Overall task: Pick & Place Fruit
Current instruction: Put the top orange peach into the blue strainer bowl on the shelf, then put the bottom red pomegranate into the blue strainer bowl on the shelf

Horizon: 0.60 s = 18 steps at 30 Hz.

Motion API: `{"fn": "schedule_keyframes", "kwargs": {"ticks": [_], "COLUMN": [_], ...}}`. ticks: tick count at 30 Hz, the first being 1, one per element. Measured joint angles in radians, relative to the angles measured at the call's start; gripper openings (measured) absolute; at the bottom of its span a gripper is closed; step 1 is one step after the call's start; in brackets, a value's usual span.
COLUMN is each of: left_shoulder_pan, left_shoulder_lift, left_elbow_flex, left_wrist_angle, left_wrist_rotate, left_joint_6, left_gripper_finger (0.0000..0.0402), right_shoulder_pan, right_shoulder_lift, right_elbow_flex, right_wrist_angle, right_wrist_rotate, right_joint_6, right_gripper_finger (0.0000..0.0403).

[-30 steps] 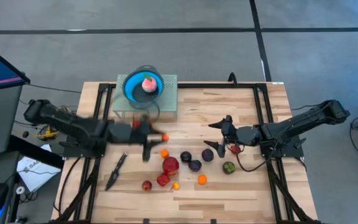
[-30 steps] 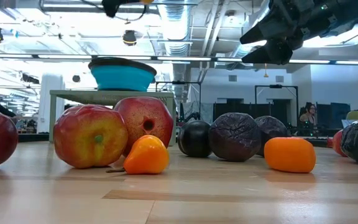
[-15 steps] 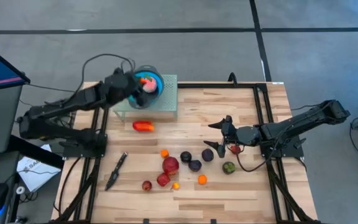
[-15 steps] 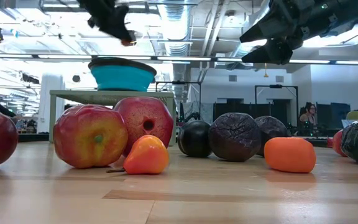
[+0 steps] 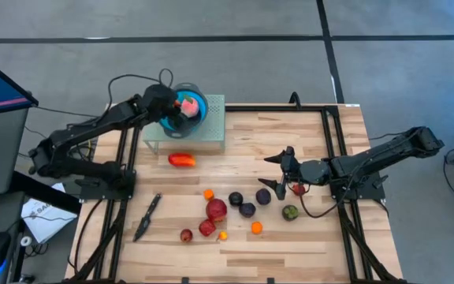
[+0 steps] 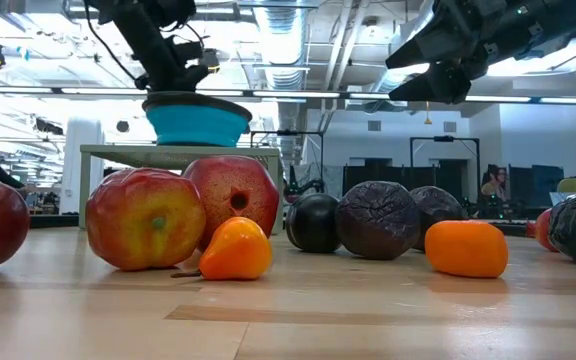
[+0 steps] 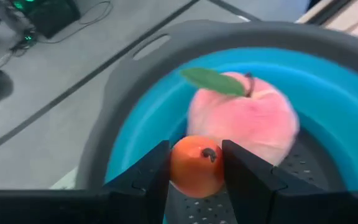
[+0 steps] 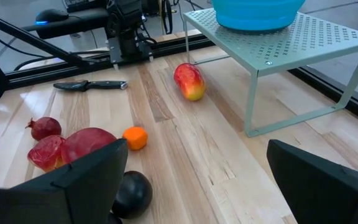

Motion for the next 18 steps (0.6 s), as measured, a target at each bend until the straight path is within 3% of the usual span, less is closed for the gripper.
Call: {"fn": "schedule_keyframes", "kwargs": {"ticks": [18], "left_shoulder_pan": [0.000], "left_shoulder_lift": [0.022], "left_elbow_flex": [-0.032], "left_wrist_angle": [0.002], "left_wrist_rotate": [-0.033], "left_joint_6": [-0.049], "left_gripper_finger": [0.0178], "right_shoulder_pan": [0.000], "right_shoulder_lift": [0.000], "right_elbow_flex": [0.000], "right_wrist_angle": [0.000], "right_wrist_rotate": [0.000], "right_joint_6": [0.000], "right_gripper_finger": [0.0379]}}
